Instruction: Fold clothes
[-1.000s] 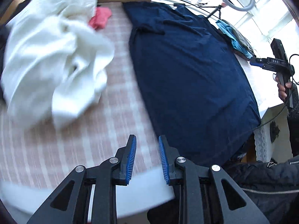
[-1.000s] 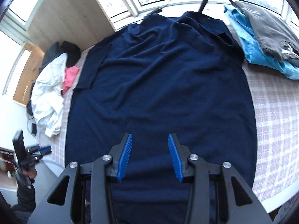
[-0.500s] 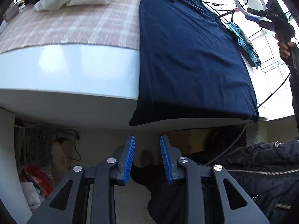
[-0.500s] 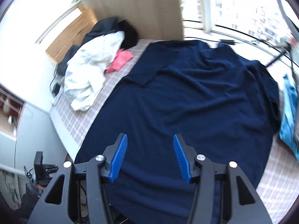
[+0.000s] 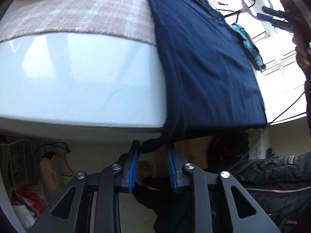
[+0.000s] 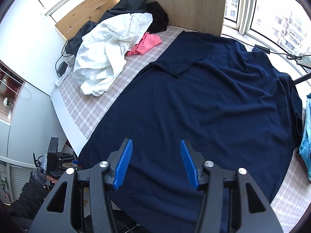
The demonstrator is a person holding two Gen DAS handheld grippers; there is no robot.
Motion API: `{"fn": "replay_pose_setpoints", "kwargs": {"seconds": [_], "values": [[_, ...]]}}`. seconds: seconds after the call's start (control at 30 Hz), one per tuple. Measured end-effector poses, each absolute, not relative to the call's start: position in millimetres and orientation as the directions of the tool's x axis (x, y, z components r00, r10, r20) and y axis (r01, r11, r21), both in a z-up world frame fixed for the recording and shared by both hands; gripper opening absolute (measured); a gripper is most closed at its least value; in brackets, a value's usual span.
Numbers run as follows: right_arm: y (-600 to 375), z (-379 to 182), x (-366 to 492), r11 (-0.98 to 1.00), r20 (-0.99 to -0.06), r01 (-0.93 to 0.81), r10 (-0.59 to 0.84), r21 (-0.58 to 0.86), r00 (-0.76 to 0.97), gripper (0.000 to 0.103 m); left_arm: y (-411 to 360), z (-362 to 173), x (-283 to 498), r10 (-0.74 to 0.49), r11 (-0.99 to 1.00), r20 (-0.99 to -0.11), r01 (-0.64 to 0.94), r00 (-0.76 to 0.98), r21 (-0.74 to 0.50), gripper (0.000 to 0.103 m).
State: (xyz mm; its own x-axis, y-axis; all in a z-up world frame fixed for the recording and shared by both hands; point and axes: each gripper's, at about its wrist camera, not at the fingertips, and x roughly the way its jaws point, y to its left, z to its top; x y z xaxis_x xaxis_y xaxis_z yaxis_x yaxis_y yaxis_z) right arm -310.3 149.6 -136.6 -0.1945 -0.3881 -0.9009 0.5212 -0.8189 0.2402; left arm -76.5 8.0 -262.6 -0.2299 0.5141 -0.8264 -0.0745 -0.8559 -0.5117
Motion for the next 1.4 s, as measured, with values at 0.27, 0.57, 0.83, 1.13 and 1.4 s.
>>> {"fn": "replay_pose_setpoints", "kwargs": {"seconds": [0.27,0.57,0.83,1.13,1.4], "values": [[85.8,-137.2,-391.5,-0.839,-0.882,0.493,-0.393,0.229,-0.259,0.055,3.1,-230.3,-57.7,0.531,-0.846,-0.806,-0.108,-0.261,-0.522,0.003],[-14.8,-227.5,-552.6,-0.945,-0.953,0.309,-0.184,0.105,-0.241,0.056,10.2,-179.3,-54.5,0.531,-0.847,-0.806,-0.181,-0.261,-0.500,0.003],[-39.2,-281.7,-585.7,-0.966,-0.988,0.258,-0.029,-0.011,-0.149,0.056,10.1,-178.1,-61.3,0.536,-0.843,-0.810,-0.201,-0.238,-0.499,0.003],[-16.3,-275.2,-586.2,-0.974,-0.989,0.219,-0.084,0.056,-0.120,0.006,16.8,-175.4,-56.3,0.530,-0.844,-0.815,-0.241,-0.234,-0.480,0.003],[10.8,-241.1,-572.6,-0.964,-0.970,0.223,-0.181,0.143,-0.162,0.004,42.9,-156.0,-44.3,0.495,-0.865,-0.823,-0.247,-0.278,-0.436,0.002]]}}
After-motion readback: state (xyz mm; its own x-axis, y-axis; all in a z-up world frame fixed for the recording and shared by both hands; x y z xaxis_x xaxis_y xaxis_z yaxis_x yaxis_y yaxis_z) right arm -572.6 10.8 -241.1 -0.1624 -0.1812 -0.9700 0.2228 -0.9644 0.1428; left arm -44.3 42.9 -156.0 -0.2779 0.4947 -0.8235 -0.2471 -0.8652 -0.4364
